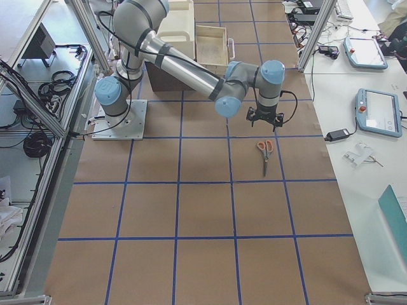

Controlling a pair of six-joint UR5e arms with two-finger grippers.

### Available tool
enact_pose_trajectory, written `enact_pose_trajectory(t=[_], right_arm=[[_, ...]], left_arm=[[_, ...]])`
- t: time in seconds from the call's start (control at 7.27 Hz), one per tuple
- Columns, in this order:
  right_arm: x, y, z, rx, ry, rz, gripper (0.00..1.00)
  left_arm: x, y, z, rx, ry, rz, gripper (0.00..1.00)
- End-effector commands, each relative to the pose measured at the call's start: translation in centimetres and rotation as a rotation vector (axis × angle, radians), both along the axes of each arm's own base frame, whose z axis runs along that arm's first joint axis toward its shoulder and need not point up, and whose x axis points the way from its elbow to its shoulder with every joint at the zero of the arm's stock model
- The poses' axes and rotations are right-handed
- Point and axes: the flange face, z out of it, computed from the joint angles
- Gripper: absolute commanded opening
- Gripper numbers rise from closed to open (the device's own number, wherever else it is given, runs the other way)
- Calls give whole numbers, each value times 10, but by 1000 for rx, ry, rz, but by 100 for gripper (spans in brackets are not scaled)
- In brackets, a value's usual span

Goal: Put scissors in drawer and close it
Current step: 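Move the right gripper over the grey-and-orange scissors and lower it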

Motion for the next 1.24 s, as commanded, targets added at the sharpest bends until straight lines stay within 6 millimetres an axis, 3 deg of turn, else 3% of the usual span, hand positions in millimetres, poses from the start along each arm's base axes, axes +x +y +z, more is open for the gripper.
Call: enact_pose_trajectory(t=[0.0, 0.55, 1.1], right_arm=[[-36, -32, -51, -7, -18, 86, 100], [-53, -34, -103, 25, -71, 266, 93], [-55, -33, -109, 42, -60, 265, 89]], left_arm=[[0, 0, 1, -1, 0, 0, 100], [0, 0, 0, 0, 0, -2, 100], [0, 0, 0, 0, 0, -2, 100]])
